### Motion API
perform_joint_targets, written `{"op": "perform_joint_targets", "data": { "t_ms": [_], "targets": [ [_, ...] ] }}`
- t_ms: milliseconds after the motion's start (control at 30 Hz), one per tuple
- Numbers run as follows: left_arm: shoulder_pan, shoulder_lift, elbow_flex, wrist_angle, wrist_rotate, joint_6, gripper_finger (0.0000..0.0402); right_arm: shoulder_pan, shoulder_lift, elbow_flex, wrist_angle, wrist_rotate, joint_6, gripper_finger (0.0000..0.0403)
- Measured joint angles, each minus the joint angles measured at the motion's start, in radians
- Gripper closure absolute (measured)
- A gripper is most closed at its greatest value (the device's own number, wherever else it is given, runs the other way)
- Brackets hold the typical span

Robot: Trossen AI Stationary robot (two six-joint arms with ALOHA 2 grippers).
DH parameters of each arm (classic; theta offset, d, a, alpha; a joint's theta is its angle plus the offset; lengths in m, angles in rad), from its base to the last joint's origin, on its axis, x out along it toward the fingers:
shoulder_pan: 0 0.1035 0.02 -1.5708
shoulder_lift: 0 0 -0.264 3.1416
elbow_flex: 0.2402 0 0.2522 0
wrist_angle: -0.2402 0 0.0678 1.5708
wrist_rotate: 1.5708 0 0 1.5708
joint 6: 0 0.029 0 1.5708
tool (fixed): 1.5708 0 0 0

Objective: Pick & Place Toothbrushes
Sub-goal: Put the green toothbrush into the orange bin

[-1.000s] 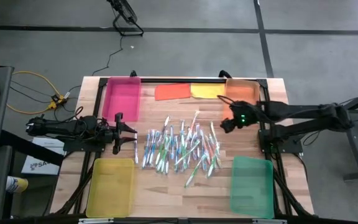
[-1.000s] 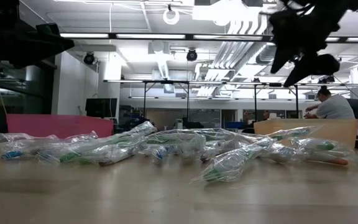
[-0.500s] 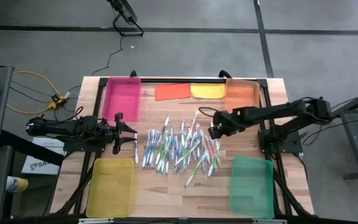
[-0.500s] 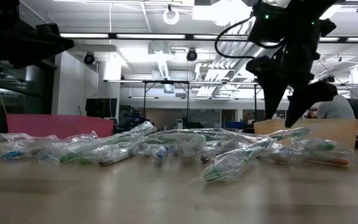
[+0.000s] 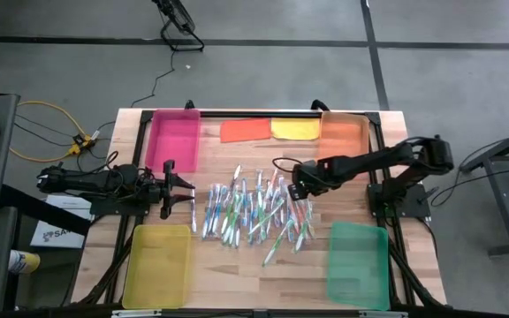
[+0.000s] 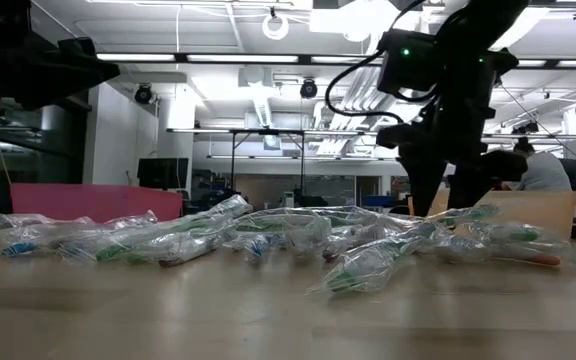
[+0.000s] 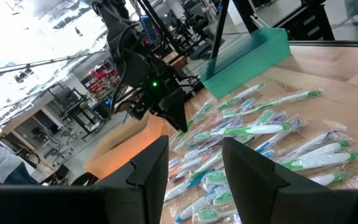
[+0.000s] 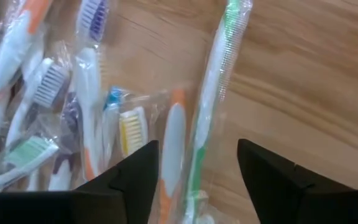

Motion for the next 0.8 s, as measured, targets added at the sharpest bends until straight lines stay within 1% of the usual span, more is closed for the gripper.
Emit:
{"op": "perform_joint_targets", "data": {
  "t_ms": [100,367,400,467,567,800],
  "targets": [
    [0.0,0.0,0.0,0.0,0.0,0.0,0.0254,-0.002,0.004,0.001,-0.001,-0.004,0.0,0.0243],
    [0.0,0.0,0.0,0.0,0.0,0.0,0.0254,-0.002,0.004,0.001,0.001,-0.008,0.026,0.0378],
    [0.0,0.0,0.0,0.0,0.0,0.0,0.0254,-0.002,0.004,0.001,0.002,-0.007,0.026,0.0387],
    [0.0,0.0,0.0,0.0,0.0,0.0,0.0254,0.001,0.004,0.007,-0.007,-0.011,0.04,0.039],
    [0.0,0.0,0.0,0.0,0.0,0.0,0.0254,0.003,-0.007,0.045,-0.069,-0.015,0.051,0.0393],
    [0.0,0.0,0.0,0.0,0.0,0.0,0.0254,0.005,-0.083,0.2,-0.262,0.012,0.018,0.0397]
  ]
}}
